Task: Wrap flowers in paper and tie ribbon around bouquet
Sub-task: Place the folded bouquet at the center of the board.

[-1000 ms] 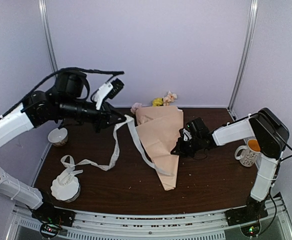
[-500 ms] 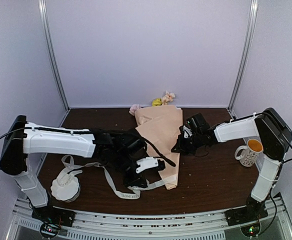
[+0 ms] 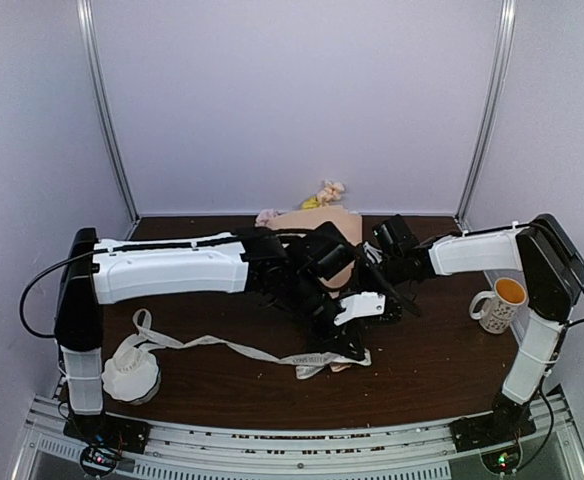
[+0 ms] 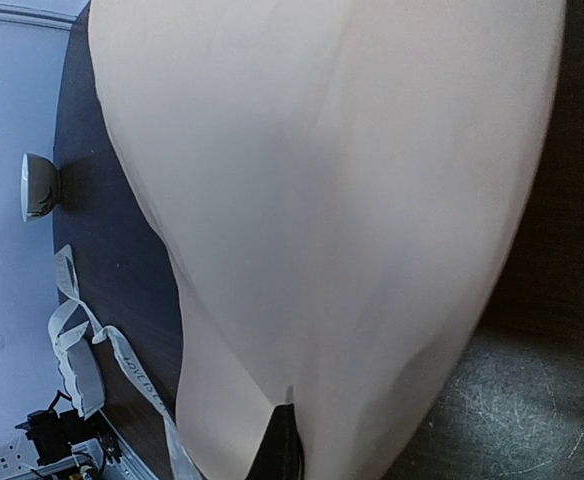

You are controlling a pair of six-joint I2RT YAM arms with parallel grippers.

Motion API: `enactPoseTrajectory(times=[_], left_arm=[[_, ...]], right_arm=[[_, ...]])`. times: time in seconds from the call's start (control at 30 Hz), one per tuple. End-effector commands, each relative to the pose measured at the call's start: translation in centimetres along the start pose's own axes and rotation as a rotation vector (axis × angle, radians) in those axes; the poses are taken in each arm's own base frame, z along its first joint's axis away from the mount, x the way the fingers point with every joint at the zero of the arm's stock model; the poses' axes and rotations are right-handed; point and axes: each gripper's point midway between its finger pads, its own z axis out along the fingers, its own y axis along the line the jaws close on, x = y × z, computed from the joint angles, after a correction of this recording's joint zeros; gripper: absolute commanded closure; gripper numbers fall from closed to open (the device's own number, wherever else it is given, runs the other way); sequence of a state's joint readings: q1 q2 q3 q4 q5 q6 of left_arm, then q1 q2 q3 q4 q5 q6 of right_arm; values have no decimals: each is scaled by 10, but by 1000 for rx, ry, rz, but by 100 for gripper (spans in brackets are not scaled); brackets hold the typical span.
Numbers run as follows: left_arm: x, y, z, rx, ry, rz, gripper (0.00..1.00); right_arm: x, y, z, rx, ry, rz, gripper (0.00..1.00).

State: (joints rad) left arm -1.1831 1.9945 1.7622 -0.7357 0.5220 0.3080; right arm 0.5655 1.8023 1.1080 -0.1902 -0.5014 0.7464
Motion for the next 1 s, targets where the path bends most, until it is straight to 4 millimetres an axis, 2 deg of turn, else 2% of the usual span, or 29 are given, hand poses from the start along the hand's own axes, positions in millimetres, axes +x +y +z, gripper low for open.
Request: enactPoseTrajectory(times=[0.0,0.03,0.13,0.17,0.23,0.33,0.4,0.47,0.5,0.57,0.63,0.67,0.73,0.87,0.97], left_arm=[[9,-20,7,109,49,59,92],[11,-20,6,104,54,66,85],[21,-14,2,50,96,83,48],[26,-12,0,26,116,87,41],[35,-5,-8,-50,147,87,32],[33,21,-28,-254,119,70,23],[31,48,-54,-428,76,-6,19],[35,79,-83,-523,-3,-167,19],[41,94,-96,-534,-57,-280,23],[56,125,-121,-513,-188,-513,40],[80,153,-135,-477,-300,-737,46],[91,164,-137,-462,-338,-823,46],[112,180,-135,-469,-362,-938,39],[127,191,-119,-465,-332,-976,27],[159,206,-114,-518,-296,-1101,23]], right_arm=[[-17,30,-21,-49,-55,-62,100],[-17,30,-21,-47,-54,-62,100],[-17,28,-18,-45,-51,-56,100],[-17,28,-18,-45,-52,-55,100],[-17,27,-18,-42,-54,-52,100],[-16,26,-17,-40,-54,-51,100],[-16,25,-16,-39,-53,-47,100],[-15,24,-15,-41,-53,-42,100],[-15,23,-14,-41,-53,-37,100],[-15,24,-13,-45,-56,-34,100],[-15,23,-13,-44,-58,-32,100],[-15,22,-12,-43,-59,-29,100],[-16,22,-12,-42,-63,-28,100],[-17,20,-11,-33,-66,-24,100],[-17,20,-10,-32,-67,-23,100]])
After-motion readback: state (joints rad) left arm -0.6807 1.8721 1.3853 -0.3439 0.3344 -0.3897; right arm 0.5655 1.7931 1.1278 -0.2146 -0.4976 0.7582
